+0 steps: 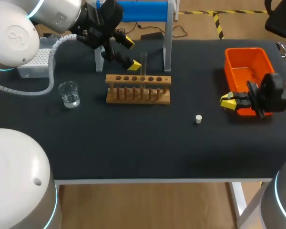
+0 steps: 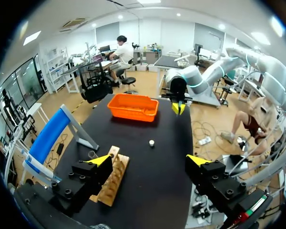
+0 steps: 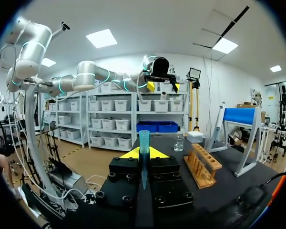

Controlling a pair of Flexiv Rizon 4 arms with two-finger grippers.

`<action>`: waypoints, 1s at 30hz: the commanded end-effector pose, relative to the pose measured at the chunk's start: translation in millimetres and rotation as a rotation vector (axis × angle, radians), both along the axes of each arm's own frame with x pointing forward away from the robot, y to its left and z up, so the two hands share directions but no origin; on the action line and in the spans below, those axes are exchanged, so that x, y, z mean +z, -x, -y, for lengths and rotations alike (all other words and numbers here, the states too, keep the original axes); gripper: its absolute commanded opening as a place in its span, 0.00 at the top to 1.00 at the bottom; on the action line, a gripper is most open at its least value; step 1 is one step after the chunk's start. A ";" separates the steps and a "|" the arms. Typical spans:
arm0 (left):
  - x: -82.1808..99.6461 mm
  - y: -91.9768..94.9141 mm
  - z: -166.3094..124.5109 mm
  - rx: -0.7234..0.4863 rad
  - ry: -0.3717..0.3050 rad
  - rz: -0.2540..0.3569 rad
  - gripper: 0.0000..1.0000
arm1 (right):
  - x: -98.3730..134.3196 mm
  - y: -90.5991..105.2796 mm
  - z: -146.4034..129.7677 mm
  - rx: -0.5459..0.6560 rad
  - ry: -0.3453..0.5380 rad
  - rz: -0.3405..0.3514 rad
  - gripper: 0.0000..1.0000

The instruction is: Invert the test tube, pick up the pipette, mount the tip to pipette, aspirate from beaker and dispense into the tube, eject the tip, return the pipette, and cap with the stopper.

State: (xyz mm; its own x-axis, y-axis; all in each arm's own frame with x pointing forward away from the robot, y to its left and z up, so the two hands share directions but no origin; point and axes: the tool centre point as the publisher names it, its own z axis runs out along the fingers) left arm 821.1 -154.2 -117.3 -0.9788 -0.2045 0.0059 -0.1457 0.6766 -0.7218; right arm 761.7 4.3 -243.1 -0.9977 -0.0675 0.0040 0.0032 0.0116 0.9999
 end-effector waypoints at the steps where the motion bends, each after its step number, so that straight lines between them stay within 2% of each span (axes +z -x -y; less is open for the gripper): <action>1: 1.0 0.1 -0.5 0.000 -0.004 -0.003 0.00 | -0.2 0.6 0.1 -0.001 0.001 0.000 1.00; 18: 1.0 0.1 -0.5 0.000 -0.004 -0.003 0.00 | -0.2 0.6 0.1 -0.001 0.001 0.000 1.00; 24: -9.5 -32.2 -51.9 0.197 -0.035 -0.019 0.00 | -0.2 0.6 0.1 -0.001 0.001 0.000 1.00; 30: -7.6 -58.1 -102.8 0.343 -0.093 -0.013 0.00 | -0.2 0.6 0.1 -0.001 0.001 0.000 1.00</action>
